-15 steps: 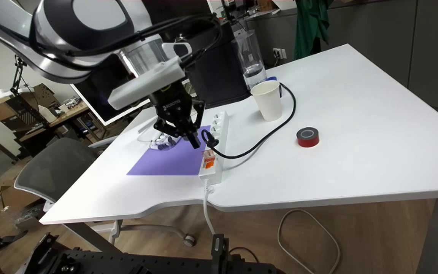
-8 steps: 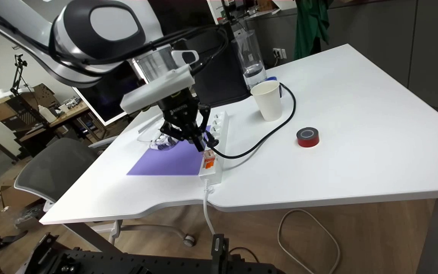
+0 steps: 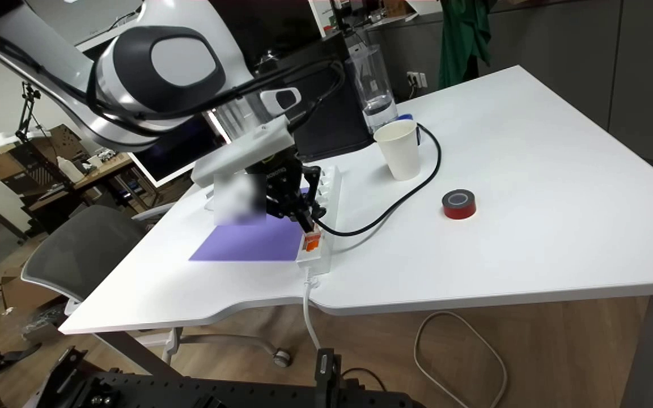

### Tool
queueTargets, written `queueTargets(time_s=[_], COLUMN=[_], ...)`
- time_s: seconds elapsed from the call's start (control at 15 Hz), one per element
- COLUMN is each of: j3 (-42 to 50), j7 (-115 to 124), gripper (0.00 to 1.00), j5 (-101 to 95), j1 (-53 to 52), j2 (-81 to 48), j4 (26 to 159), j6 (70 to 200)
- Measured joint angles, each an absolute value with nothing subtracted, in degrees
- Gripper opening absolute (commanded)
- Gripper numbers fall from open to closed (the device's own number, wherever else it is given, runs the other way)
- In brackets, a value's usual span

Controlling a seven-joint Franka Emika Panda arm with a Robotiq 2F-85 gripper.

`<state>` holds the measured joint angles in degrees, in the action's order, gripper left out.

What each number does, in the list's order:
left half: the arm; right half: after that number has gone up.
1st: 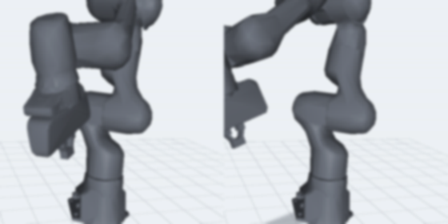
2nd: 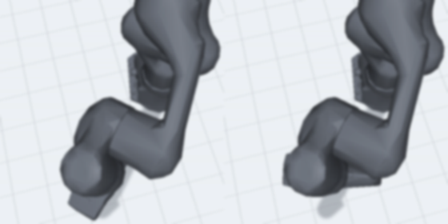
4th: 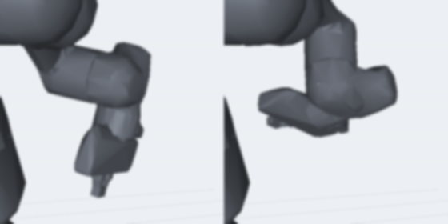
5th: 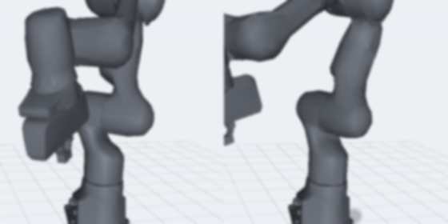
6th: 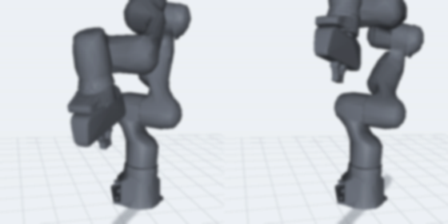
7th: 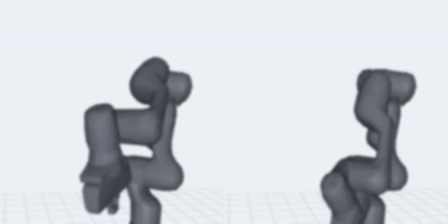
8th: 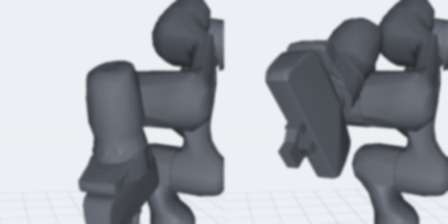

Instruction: Turn on the extension cable

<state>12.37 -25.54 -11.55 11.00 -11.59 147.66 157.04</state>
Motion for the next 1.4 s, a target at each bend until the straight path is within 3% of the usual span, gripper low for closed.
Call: queueTargets(time_s=[1.4], j3=[8.6], j7=[-22.0], gripper=[0.0], j5=[-6.8], j1=[13.3], j2=[-18.5], j4=[146.3], j6=[162.7])
